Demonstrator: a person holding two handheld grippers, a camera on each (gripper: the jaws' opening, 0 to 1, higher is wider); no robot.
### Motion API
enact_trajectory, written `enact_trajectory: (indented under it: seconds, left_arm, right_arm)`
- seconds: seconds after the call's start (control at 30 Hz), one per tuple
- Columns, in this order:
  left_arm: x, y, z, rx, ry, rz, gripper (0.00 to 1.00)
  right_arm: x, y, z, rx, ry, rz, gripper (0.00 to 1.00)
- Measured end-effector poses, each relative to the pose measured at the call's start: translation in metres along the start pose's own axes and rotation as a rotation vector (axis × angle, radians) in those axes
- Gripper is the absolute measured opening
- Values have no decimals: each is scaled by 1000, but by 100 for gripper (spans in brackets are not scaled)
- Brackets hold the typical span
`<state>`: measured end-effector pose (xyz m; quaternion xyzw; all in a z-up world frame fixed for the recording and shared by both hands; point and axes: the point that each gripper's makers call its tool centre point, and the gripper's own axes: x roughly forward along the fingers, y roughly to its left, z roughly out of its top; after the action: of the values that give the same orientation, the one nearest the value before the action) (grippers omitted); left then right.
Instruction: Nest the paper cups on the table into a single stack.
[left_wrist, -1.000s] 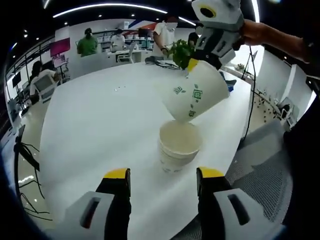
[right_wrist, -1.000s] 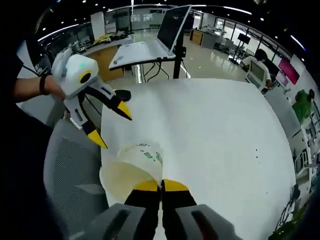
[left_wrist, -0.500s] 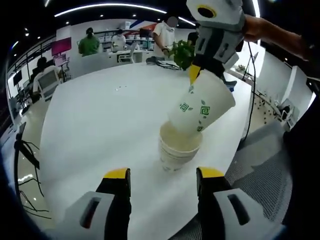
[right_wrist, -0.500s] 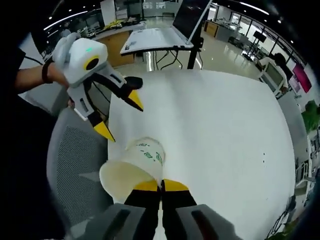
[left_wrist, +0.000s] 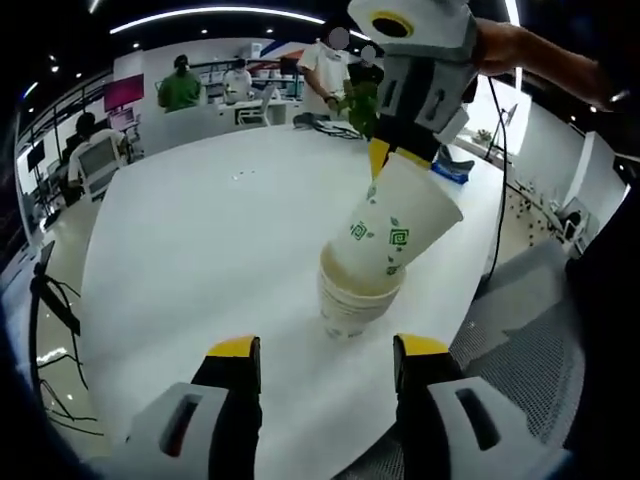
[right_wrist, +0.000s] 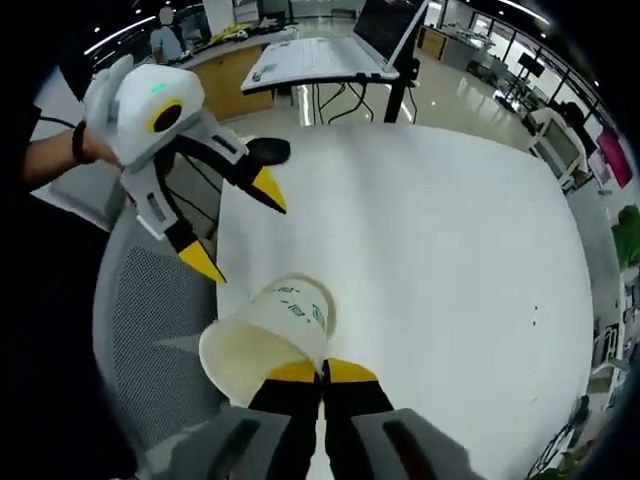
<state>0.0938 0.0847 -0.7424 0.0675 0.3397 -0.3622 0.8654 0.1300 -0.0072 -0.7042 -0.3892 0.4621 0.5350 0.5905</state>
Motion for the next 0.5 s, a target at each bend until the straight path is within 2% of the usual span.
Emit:
enact_trajectory:
  seconds: [0.27, 0.5]
  left_arm:
    - [-2, 1, 0, -7, -5, 6, 52]
    - [-1, 2, -1, 3, -2, 11, 52]
  right_arm:
    - [7, -3, 6, 7, 38, 14, 0]
    - [10, -1, 1, 24, 68, 20, 0]
